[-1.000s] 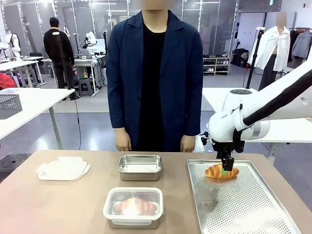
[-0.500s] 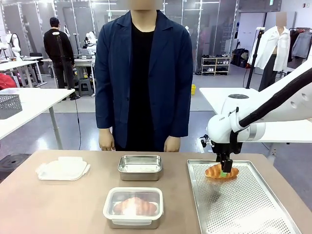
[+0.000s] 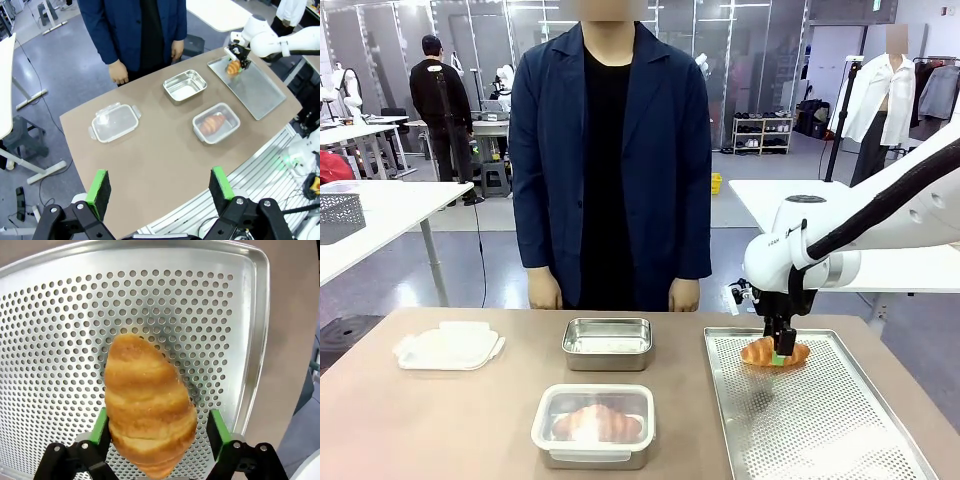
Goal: Place the bread into the airtight container.
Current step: Pick up a Butter Roll and place it into an empty Airtight Container.
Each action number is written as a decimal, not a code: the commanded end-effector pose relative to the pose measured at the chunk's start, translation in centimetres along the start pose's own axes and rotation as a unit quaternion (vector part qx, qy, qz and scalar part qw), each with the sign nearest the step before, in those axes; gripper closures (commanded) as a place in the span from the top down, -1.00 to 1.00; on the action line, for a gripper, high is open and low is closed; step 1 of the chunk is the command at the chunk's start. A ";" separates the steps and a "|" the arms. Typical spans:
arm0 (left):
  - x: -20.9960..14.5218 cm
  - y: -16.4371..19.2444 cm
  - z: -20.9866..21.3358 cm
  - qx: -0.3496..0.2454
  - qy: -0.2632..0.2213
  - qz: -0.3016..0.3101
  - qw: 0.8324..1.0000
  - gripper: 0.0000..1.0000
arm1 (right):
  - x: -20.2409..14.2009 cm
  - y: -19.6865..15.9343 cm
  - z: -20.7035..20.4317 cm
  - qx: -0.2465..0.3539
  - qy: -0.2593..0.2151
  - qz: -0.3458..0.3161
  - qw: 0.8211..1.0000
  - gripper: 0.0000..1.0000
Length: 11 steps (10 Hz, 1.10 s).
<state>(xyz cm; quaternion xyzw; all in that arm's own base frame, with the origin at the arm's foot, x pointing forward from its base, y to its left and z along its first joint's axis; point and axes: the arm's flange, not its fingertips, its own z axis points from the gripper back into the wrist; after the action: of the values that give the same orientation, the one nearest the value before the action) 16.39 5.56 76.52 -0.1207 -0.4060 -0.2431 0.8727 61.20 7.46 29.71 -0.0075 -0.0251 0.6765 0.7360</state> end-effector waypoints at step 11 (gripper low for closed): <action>0.1 -0.1 0.1 -0.003 -0.002 -0.003 1.000 1.00 | 7.0 2.3 11.3 0.041 0.027 -0.071 0.996 -0.13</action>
<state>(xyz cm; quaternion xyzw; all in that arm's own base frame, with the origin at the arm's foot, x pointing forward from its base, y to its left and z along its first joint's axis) 16.39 5.56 76.52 -0.1207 -0.4059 -0.2431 0.8727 59.05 12.77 39.84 -0.0023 0.0190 0.6422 0.7663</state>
